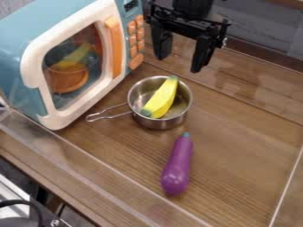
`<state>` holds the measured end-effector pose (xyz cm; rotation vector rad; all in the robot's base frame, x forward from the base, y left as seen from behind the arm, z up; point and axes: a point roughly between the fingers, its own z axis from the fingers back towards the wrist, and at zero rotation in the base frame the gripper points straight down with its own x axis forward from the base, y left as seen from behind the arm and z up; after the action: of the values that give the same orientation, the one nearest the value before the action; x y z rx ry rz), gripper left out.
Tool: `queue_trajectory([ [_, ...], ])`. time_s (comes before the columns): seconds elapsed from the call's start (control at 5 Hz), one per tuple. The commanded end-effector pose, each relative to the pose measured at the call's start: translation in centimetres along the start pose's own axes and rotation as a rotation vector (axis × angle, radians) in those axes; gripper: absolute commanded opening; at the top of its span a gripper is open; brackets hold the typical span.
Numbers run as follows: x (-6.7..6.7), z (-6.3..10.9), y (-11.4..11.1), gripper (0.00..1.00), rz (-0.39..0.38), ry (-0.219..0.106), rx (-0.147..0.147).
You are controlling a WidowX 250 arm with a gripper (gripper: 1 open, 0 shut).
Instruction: Put the eggplant in the silver pot
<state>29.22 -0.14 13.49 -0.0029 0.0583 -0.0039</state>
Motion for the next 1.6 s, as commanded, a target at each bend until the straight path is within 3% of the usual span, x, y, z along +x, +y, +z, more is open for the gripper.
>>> queue_trajectory([
  [0.0, -0.5, -0.6, -0.3, 1.00, 0.002, 0.010, -0.001],
  [0.4, -3.6, -1.1, -1.9, 1.00, 0.006, -0.004, -0.011],
  [1.4, -5.1, -2.6, -3.2, 1.00, 0.005, -0.005, -0.011],
])
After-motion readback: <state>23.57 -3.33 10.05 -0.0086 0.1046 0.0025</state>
